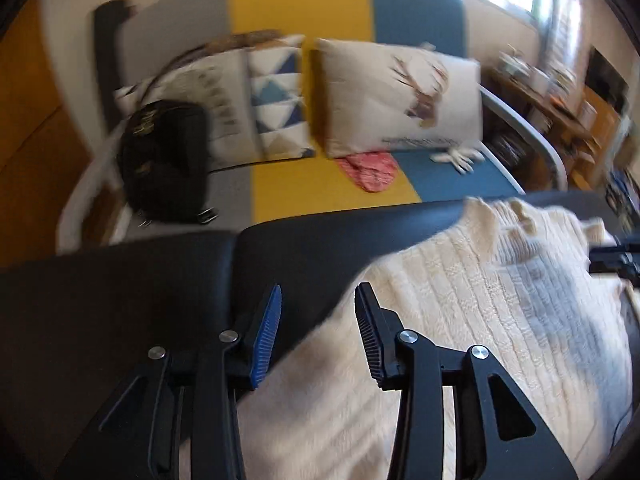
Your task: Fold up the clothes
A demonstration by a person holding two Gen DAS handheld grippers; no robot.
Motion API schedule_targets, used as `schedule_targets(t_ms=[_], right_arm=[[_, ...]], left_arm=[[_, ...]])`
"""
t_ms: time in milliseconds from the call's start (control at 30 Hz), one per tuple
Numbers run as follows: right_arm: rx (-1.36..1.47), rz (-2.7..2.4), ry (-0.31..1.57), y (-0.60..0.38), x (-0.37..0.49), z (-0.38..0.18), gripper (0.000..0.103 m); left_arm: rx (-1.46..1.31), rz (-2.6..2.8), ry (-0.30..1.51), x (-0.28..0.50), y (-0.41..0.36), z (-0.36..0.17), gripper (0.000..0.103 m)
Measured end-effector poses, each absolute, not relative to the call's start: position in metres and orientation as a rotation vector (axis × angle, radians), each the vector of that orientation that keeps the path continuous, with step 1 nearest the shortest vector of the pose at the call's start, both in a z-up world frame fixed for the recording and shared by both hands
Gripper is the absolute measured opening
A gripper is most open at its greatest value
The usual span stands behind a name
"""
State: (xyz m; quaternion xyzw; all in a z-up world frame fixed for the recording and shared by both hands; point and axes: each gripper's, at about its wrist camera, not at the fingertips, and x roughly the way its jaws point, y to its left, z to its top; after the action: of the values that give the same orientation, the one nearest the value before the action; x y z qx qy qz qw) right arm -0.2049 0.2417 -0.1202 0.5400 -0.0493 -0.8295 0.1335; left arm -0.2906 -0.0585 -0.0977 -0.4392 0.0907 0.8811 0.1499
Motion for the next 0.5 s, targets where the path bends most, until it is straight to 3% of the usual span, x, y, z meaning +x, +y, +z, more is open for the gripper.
schedule_targets(t_ms=[233,433,500], right_arm=[[1.603,-2.345,-0.102,0.217,-0.217,-0.138,0.034],[1.613,-2.345,-0.04,0.226,-0.208,-0.145,0.034],[1.615,-2.354,-0.022,0.229,-0.206,-0.144,0.034]], left_arm=[[-1.326,2.262,0.366,-0.321,-0.038,-0.124,0.045],[-1.394,2.037,0.305,-0.319,-0.052,-0.136,0.046],[-1.393,1.994,0.311,-0.314,-0.052,-0.138,0.052]])
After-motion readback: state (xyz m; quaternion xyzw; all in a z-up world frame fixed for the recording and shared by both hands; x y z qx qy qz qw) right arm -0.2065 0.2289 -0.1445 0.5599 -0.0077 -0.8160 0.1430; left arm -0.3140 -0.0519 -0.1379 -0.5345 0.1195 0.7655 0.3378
